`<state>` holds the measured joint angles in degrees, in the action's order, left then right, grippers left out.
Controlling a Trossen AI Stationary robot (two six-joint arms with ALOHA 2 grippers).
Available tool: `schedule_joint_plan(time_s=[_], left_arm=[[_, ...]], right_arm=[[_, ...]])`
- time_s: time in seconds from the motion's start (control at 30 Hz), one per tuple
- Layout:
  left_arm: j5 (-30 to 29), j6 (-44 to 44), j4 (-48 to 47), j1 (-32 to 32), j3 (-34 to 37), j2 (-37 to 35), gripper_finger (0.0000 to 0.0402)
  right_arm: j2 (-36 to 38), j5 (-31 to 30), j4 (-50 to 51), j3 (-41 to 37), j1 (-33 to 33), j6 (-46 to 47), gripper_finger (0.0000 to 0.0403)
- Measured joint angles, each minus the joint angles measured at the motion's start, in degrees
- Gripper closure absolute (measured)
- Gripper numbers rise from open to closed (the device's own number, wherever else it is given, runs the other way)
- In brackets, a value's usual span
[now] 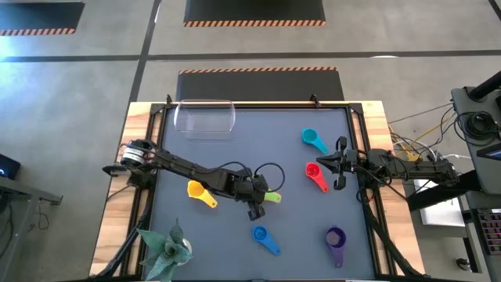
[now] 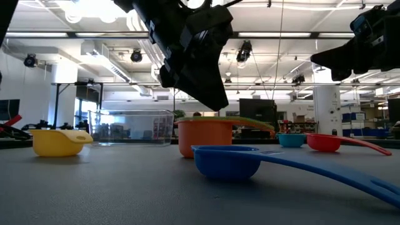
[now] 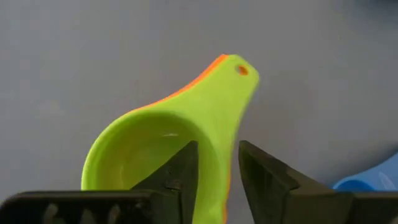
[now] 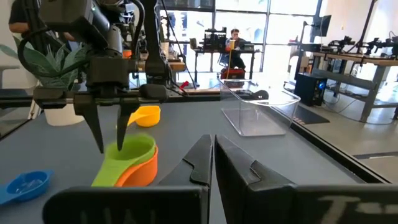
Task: Nest measuring cups in basket
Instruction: Stack the violet measuring cup on top of the green measuring cup
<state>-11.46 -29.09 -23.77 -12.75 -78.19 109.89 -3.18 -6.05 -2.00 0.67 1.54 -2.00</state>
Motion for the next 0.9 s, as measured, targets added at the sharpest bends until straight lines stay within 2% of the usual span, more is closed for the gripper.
schedule_joint_plan(time_s=[0.17, 0.3, 0.43, 0.53, 0.7, 0.9], left_arm=[[0.36, 1.48, -1.14, -0.20, -1.30, -0.28, 0.0272], [-0.22, 4.32, -0.05, -1.72, -2.60, -2.36, 0.0265], [-7.33, 9.14, 4.90, -4.59, -1.66, -4.80, 0.0265], [-10.08, 10.90, 9.38, -6.44, 1.55, -7.08, 0.0265], [-10.31, 12.02, 18.23, -8.16, 10.52, -12.10, 0.0265], [-10.60, 8.58, 27.69, -8.25, 21.85, -20.80, 0.0264]], right_arm=[[0.00, 0.00, 0.00, -0.02, 0.00, -0.06, 0.0394], [0.01, 0.01, 0.00, -0.01, 0.00, -0.05, 0.0394], [0.02, 0.01, 0.00, -0.02, -0.02, 0.00, 0.0394], [0.02, 0.01, 0.00, 0.00, 0.00, 0.04, 0.0394], [0.02, 0.01, 0.00, -0.02, -0.02, 0.05, 0.0394], [0.00, -0.01, 0.00, -0.02, 0.00, -0.06, 0.0394]])
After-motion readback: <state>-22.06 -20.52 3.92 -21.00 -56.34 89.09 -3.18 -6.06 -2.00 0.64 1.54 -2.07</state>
